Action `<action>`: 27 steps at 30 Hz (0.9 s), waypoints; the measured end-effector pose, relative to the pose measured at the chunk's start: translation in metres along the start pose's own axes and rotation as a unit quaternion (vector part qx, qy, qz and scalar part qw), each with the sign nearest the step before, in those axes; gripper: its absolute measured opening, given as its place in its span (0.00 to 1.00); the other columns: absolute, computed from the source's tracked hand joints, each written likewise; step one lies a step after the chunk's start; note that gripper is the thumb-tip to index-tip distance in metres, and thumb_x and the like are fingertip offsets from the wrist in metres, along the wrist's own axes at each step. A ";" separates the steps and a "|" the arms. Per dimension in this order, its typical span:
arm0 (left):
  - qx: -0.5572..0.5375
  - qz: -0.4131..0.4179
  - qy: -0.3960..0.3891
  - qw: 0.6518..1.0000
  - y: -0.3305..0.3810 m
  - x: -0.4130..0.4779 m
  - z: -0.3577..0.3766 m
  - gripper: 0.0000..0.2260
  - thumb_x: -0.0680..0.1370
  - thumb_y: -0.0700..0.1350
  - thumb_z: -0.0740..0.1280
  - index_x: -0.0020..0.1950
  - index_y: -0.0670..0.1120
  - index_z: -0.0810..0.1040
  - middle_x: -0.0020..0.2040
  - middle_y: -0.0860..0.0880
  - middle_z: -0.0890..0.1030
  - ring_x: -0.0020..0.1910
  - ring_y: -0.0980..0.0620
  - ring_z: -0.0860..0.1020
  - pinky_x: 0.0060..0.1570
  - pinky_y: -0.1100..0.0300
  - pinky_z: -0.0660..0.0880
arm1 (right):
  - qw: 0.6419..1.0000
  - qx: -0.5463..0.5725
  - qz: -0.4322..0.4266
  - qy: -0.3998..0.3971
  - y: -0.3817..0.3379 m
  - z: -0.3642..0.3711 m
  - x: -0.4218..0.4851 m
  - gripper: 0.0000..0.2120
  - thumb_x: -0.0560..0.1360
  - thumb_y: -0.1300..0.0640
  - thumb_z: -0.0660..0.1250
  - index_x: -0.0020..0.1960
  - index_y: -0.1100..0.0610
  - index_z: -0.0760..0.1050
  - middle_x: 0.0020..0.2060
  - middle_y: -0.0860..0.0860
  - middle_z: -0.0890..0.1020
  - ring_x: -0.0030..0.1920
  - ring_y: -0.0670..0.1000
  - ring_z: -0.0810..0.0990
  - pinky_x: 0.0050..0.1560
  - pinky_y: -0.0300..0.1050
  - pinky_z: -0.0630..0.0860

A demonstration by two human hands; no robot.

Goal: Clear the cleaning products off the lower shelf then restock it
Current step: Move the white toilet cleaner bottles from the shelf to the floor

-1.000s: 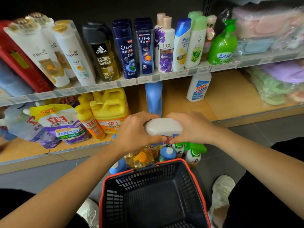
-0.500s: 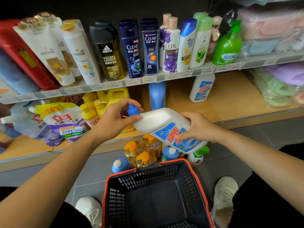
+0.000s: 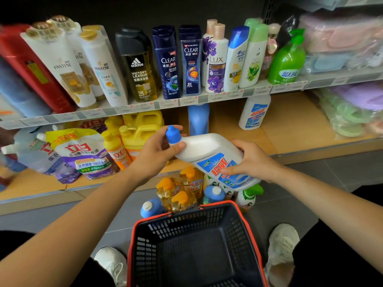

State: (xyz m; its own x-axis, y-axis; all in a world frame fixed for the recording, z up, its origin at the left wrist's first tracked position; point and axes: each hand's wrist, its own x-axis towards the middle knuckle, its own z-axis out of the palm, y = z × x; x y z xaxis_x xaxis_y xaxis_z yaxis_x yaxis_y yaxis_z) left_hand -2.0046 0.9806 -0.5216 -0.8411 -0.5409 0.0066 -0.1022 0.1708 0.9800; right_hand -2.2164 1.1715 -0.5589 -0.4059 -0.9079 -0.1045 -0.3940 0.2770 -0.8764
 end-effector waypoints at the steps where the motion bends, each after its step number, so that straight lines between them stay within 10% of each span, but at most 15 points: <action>1: -0.001 -0.013 0.006 1.000 -0.001 0.000 0.003 0.17 0.81 0.41 0.68 0.69 0.47 0.73 0.61 0.48 0.80 0.57 0.50 0.82 0.48 0.62 0.81 | 1.000 -0.014 -0.005 0.010 0.000 0.000 0.000 0.26 0.62 0.53 0.84 0.55 0.45 0.76 0.48 0.43 0.86 0.48 0.41 0.84 0.43 0.39 0.82; 13: 0.104 0.114 0.021 0.988 0.014 0.040 0.061 0.14 0.77 0.40 0.74 0.61 0.40 0.80 0.54 0.44 0.83 0.55 0.41 0.80 0.56 0.41 0.77 | 0.985 -0.114 -0.074 0.109 0.003 -0.030 0.000 0.38 0.63 0.57 0.84 0.68 0.45 0.73 0.61 0.41 0.78 0.61 0.44 0.78 0.60 0.43 0.77; 19: 0.062 0.122 -0.028 0.990 0.015 0.069 0.081 0.18 0.73 0.39 0.77 0.62 0.42 0.79 0.54 0.51 0.84 0.49 0.59 0.83 0.54 0.63 0.80 | 0.980 -0.111 -0.019 0.163 0.025 -0.057 -0.008 0.36 0.63 0.62 0.83 0.67 0.50 0.74 0.60 0.47 0.81 0.60 0.48 0.80 0.59 0.52 0.80; 27: 0.207 0.039 -0.121 0.970 -0.052 0.087 0.102 0.18 0.77 0.45 0.74 0.66 0.46 0.79 0.57 0.49 0.84 0.56 0.51 0.82 0.60 0.53 0.78 | 0.950 -0.103 0.055 0.290 0.042 -0.091 -0.024 0.26 0.64 0.58 0.82 0.58 0.47 0.77 0.51 0.48 0.85 0.51 0.50 0.83 0.48 0.49 0.81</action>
State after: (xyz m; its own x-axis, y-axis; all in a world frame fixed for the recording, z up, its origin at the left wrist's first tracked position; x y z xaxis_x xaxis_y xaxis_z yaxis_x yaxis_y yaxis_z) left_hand -2.1264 1.0088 -0.5926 -0.9497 -0.3126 -0.0175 -0.1950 0.5470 0.8141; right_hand -2.2982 1.2336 -0.5502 -0.8164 -0.5606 0.1383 -0.4512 0.4699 -0.7587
